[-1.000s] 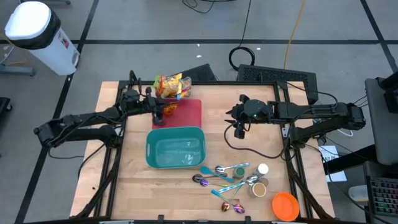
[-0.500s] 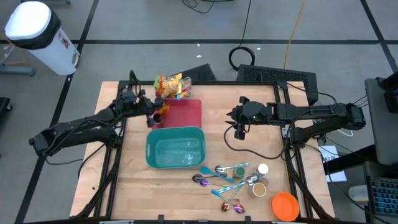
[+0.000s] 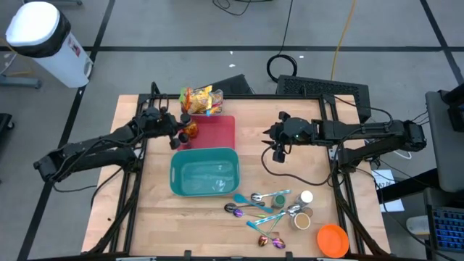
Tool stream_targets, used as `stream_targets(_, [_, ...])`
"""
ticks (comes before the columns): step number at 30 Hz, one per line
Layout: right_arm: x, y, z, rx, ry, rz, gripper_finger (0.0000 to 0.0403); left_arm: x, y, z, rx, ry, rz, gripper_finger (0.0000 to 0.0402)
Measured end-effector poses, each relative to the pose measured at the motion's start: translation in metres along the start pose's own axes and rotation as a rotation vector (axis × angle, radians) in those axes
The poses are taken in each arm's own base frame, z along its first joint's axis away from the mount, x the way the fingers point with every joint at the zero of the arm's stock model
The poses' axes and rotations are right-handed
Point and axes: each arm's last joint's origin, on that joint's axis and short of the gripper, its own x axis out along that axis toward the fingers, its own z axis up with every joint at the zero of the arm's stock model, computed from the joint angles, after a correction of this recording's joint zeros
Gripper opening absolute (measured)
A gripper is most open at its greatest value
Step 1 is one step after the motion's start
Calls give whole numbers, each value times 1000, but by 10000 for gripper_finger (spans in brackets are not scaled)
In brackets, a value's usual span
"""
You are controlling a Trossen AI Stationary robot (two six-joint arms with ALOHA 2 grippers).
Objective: Pick & Place Food Item
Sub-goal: Put the orange seasoning bag into the red bin
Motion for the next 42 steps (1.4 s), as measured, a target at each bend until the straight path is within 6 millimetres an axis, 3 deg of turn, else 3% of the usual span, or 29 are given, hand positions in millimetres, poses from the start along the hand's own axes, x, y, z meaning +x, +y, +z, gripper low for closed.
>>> stream_targets(7, [0,0,1,1,-6,0,144,0,0,1,-52,-11,14,36])
stream_targets(18, [0,0,1,1,-6,0,144,0,-3,5,-115,-12,59,155])
stream_targets(24, [0,0,1,1,-6,0,144,0,-4,8,-116,-20,53,199])
stream_targets(29, [0,0,1,2,-6,0,144,0,-4,8,-124,-21,51,215])
stream_targets(42, [0,0,1,8,-7,0,144,-14,-3,16,-174,-121,69,212])
